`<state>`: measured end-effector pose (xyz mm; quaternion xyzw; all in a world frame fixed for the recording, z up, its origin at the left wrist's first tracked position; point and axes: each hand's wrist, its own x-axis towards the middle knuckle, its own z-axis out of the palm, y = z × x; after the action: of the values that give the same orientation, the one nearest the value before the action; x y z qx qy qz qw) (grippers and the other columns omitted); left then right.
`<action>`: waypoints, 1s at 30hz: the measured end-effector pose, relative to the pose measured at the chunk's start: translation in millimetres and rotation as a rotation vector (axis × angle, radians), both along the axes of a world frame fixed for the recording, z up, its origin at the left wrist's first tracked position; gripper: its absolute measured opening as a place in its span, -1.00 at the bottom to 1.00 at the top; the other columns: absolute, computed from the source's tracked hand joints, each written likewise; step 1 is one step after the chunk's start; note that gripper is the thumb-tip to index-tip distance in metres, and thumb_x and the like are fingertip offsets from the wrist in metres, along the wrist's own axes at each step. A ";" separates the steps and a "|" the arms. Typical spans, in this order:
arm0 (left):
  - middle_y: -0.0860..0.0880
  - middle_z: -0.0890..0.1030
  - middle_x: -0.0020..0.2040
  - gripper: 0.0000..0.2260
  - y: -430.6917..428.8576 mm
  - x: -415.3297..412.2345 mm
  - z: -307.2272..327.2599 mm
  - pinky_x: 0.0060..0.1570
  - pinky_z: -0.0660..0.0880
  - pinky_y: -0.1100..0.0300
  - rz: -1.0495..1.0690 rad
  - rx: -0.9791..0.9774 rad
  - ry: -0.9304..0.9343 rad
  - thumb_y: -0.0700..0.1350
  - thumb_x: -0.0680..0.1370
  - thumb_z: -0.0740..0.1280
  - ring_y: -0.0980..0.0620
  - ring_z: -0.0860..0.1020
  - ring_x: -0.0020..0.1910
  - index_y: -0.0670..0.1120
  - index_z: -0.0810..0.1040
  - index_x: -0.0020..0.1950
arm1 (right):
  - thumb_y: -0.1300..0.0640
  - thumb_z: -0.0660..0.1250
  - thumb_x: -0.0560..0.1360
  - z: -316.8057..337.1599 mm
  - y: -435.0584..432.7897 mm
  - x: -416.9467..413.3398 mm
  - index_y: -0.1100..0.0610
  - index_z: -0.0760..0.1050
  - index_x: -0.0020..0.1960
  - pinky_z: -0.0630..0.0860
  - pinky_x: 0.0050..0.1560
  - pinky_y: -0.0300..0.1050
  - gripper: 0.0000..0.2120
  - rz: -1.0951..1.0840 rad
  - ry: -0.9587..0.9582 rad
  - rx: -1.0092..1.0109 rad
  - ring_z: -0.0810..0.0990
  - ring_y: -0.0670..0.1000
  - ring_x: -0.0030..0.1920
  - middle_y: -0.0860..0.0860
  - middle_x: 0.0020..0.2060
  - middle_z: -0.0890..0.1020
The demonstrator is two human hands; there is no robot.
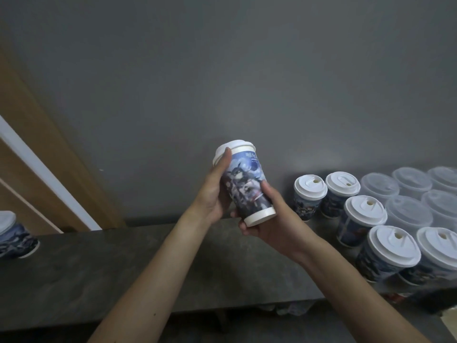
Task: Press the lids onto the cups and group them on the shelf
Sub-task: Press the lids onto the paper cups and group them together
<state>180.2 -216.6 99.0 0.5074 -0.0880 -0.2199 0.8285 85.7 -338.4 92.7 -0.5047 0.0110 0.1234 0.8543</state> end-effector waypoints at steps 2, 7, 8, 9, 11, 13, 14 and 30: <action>-0.26 0.62 0.15 0.02 1.2 -0.9 1.3 0.08 0.63 0.01 -0.042 0.001 0.033 0.31 0.17 0.62 -0.14 0.66 0.02 -0.33 0.47 0.40 | -0.26 0.15 0.60 2.3 0.3 -1.2 0.20 0.53 0.32 0.59 -0.21 -0.10 -0.41 0.076 0.023 0.041 0.59 0.09 -0.27 0.25 -0.10 0.62; -0.25 0.65 0.03 -0.23 1.1 -2.0 5.7 -0.05 0.64 0.06 -0.005 0.079 0.116 0.32 0.34 0.49 -0.11 0.67 -0.11 -0.30 0.58 0.25 | -0.32 0.16 0.56 3.4 7.1 -3.8 0.21 0.57 0.24 0.60 -0.28 -0.11 -0.37 0.126 0.072 0.054 0.58 0.10 -0.32 0.27 -0.14 0.63; -0.23 0.66 -0.03 -0.34 0.4 -2.8 7.5 -0.11 0.65 0.10 -0.016 0.105 0.131 0.31 0.43 0.40 -0.09 0.67 -0.16 -0.27 0.61 0.17 | -0.32 0.17 0.57 6.8 7.6 -4.6 0.20 0.59 0.20 0.60 -0.30 -0.12 -0.38 0.145 0.094 0.099 0.58 0.10 -0.32 0.27 -0.16 0.64; -0.20 0.67 -0.09 -0.43 -0.3 -3.0 8.4 -0.18 0.65 0.14 -0.036 0.118 0.147 0.28 0.51 0.31 -0.07 0.67 -0.22 -0.25 0.62 0.09 | -0.33 0.17 0.58 11.5 7.7 -4.7 0.19 0.60 0.16 0.61 -0.32 -0.12 -0.40 0.156 0.117 0.138 0.58 0.10 -0.32 0.26 -0.18 0.64; -0.16 0.67 -0.21 -0.50 -1.6 -3.5 9.3 -0.32 0.61 0.20 -0.059 0.133 0.155 0.23 0.60 0.22 -0.03 0.66 -0.33 -0.22 0.62 -0.02 | -0.33 0.17 0.59 19.7 7.0 -3.7 0.19 0.59 0.12 0.62 -0.32 -0.14 -0.41 0.161 0.149 0.150 0.59 0.09 -0.34 0.24 -0.22 0.64; -0.13 0.67 -0.28 -0.51 -2.9 -3.4 9.2 -0.38 0.59 0.23 -0.054 0.137 0.161 0.21 0.61 0.21 -0.01 0.66 -0.38 -0.21 0.62 -0.08 | -0.36 0.16 0.58 21.7 4.6 -1.9 0.18 0.60 0.10 0.63 -0.29 -0.14 -0.39 0.167 0.164 0.136 0.60 0.08 -0.34 0.22 -0.23 0.65; -0.13 0.68 -0.27 -0.51 -3.3 -4.0 11.3 -0.36 0.60 0.22 -0.054 0.139 0.175 0.22 0.60 0.23 -0.02 0.67 -0.36 -0.21 0.62 -0.07 | -0.37 0.16 0.58 20.7 3.2 -1.3 0.18 0.60 0.10 0.64 -0.26 -0.12 -0.38 0.165 0.171 0.127 0.61 0.09 -0.32 0.22 -0.22 0.65; -0.17 0.71 -0.08 -0.55 10.2 2.7 9.4 -0.09 0.64 0.09 0.201 0.177 -0.119 0.08 0.34 0.51 -0.08 0.69 -0.12 -0.19 0.66 0.09 | -0.27 0.17 0.56 4.4 2.0 -2.2 0.18 0.56 0.16 0.58 -0.26 -0.13 -0.46 0.079 0.082 0.091 0.55 0.08 -0.33 0.17 -0.25 0.59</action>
<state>182.9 -206.4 108.4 0.5969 -0.0661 -0.1124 0.7917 83.5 -336.4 97.0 -0.4599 0.0203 0.1779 0.8697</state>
